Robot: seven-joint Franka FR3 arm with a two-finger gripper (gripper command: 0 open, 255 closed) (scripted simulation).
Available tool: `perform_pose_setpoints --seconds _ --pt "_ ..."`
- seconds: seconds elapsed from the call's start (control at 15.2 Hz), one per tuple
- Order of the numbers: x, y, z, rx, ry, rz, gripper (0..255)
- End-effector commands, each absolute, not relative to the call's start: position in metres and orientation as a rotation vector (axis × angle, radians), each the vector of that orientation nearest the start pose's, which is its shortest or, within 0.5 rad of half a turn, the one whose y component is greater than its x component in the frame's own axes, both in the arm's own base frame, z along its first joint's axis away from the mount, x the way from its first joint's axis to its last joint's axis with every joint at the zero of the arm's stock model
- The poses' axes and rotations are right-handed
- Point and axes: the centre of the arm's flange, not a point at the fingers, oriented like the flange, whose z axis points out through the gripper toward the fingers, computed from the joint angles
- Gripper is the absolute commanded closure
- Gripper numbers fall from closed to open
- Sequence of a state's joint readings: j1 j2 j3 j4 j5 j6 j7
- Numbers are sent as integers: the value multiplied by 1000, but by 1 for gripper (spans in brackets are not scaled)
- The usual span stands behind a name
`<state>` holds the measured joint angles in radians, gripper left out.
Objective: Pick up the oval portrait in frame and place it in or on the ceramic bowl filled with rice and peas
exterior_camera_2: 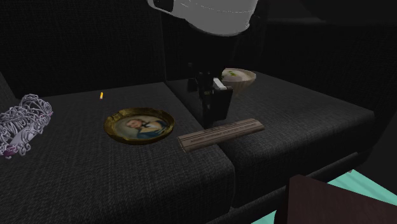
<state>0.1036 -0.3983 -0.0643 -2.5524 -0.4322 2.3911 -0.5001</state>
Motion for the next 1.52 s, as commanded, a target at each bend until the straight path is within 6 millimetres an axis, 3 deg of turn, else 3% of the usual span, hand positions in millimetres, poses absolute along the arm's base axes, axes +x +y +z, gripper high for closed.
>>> perform_pose_setpoints --seconds 0.0,0.4,0.92,1.45 --pt "444 21 413 -3147 -1552 -334 0" --pt "486 49 365 -2984 -1990 -466 0" --pt "504 39 330 -2984 -1990 -466 0" --pt "504 39 330 -2984 -1990 -466 0"
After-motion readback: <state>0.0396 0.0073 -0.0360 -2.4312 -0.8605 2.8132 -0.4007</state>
